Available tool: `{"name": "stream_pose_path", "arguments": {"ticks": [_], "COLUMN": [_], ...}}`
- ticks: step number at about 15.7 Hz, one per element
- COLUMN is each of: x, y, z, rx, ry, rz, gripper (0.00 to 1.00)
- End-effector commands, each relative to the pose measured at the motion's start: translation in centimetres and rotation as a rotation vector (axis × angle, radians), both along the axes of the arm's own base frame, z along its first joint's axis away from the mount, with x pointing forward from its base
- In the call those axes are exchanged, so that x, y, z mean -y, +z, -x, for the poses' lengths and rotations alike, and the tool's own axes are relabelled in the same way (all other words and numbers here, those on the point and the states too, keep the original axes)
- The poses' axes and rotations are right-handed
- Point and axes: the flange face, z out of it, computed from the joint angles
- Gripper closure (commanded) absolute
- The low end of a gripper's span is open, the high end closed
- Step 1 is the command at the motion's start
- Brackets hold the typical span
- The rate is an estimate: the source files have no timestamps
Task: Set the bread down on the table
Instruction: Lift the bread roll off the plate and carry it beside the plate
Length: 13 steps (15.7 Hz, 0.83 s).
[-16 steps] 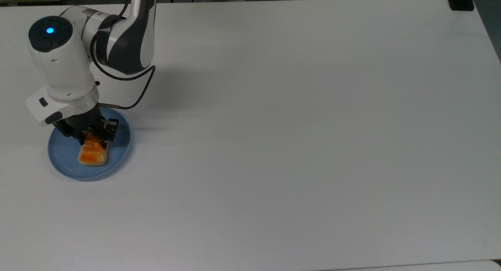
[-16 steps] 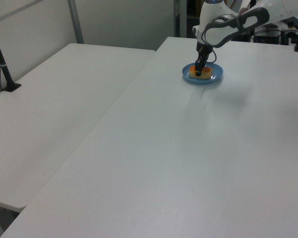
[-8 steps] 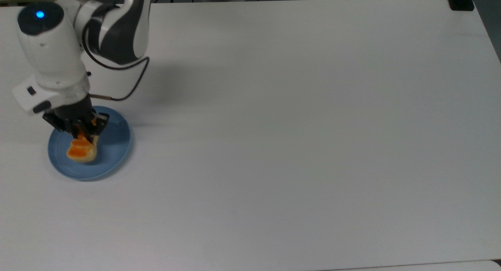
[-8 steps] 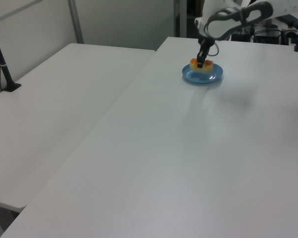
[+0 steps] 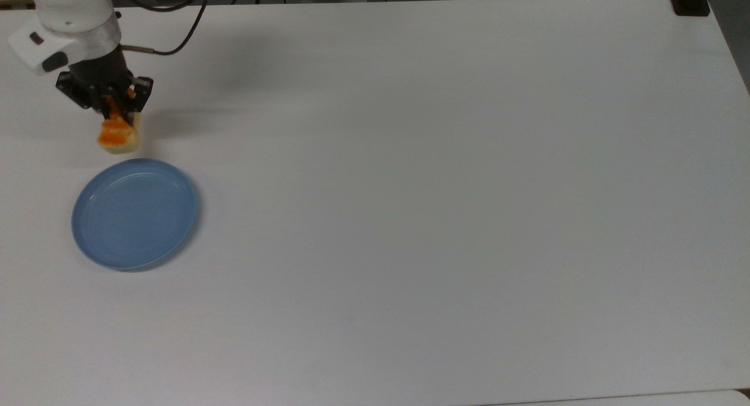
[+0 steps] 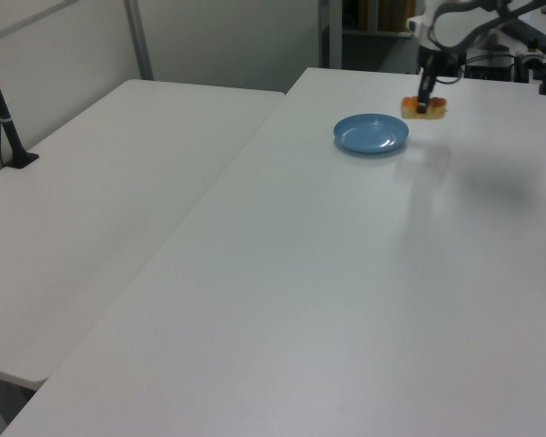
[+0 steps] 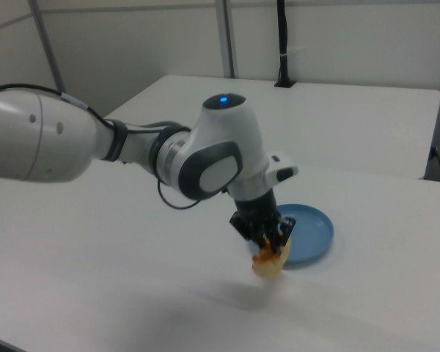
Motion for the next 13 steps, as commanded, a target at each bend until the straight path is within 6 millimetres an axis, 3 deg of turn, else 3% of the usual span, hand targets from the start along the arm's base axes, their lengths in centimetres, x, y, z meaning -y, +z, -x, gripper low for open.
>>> {"name": "stream_pose_path", "arguments": {"ticks": [1, 5, 7, 9, 13], "x": [-1.5, -0.7, -0.7, -0.8, -1.3], "y": [-3.1, -4.9, -5.3, -5.4, -4.2], "z": [4.1, 5.1, 5.1, 5.1, 4.3], "rx": [0.022, 0.018, 0.01, 0.001, -0.032], "ry": [0.022, 0.007, 0.009, 0.008, 0.008], "rz": [-0.011, -0.012, -0.014, -0.017, -0.031], "gripper": [0.72, 0.63, 0.44, 0.01, 0.0]}}
